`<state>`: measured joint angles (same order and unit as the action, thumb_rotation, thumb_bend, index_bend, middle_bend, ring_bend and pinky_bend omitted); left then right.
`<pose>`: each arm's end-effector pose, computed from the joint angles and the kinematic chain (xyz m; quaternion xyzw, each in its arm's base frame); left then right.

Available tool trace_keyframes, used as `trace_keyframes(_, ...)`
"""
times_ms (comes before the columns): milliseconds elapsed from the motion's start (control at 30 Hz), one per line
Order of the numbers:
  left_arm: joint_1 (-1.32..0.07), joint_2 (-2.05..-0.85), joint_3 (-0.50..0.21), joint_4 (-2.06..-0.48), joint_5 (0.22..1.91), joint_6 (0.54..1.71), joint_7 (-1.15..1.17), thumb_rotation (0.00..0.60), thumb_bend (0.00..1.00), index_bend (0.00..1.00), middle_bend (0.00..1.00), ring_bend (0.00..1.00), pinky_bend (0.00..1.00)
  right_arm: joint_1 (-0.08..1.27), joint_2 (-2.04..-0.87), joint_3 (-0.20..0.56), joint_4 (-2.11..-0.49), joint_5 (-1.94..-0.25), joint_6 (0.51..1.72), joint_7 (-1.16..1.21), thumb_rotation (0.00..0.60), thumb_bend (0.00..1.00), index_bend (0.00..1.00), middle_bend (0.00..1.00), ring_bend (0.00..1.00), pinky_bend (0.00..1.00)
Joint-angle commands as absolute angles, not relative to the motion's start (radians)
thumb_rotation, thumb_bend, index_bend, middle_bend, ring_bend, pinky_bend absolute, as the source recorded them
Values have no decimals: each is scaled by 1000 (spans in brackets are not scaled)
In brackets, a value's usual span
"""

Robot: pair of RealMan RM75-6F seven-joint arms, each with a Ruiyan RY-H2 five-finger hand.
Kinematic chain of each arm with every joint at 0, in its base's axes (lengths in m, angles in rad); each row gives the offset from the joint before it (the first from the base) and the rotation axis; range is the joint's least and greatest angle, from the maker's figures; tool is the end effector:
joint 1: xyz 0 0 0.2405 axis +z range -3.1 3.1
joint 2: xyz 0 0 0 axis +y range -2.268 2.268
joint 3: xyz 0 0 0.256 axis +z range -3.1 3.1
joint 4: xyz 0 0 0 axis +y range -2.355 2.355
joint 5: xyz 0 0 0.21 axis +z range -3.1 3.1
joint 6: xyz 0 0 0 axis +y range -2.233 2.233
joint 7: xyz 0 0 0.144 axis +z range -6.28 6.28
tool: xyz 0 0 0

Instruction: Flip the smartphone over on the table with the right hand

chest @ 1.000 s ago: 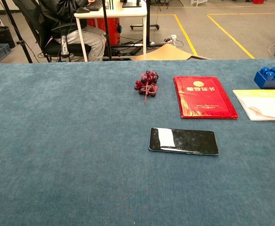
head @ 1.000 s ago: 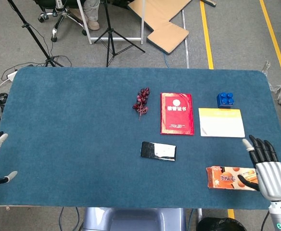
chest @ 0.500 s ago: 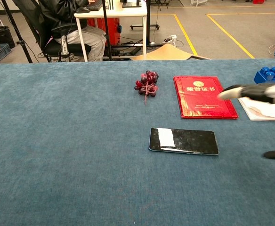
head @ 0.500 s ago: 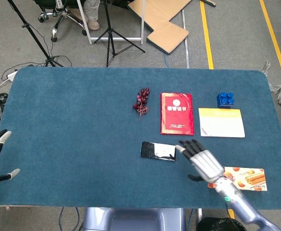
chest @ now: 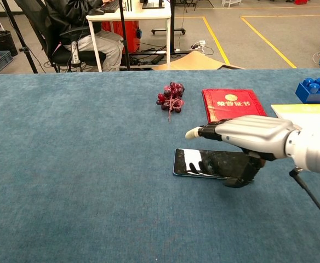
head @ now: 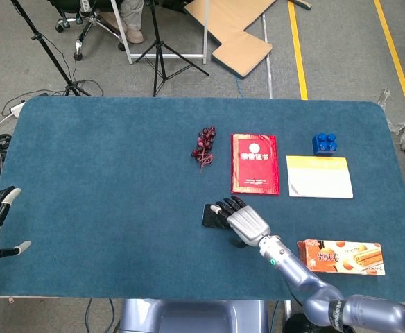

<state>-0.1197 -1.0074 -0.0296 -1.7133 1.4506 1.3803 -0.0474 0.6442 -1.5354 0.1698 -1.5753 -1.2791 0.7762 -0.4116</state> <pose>-0.3066 0.1853 0.1712 -0.6009 -0.4348 -0.3648 0.5628 -0.1459 -0.2948 -0.0413 0.8176 -0.3512 0.3199 0.3255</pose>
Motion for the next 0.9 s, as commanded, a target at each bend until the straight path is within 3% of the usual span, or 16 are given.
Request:
trace_keyframes(33,-123,-1011,-32,-1711,1443,1374,-42,600,0,0,0,0,0,670,-1576,173,-1537,-1228,769,-438,600,192,81,70,0,0)
trace_keyframes(900,-137,-1030,-32,-1712,1429,1356,-6,600,0,0,0,0,0,724,-1643,119,-1402,-1153,805,-494,600,200,108,82,0,0)
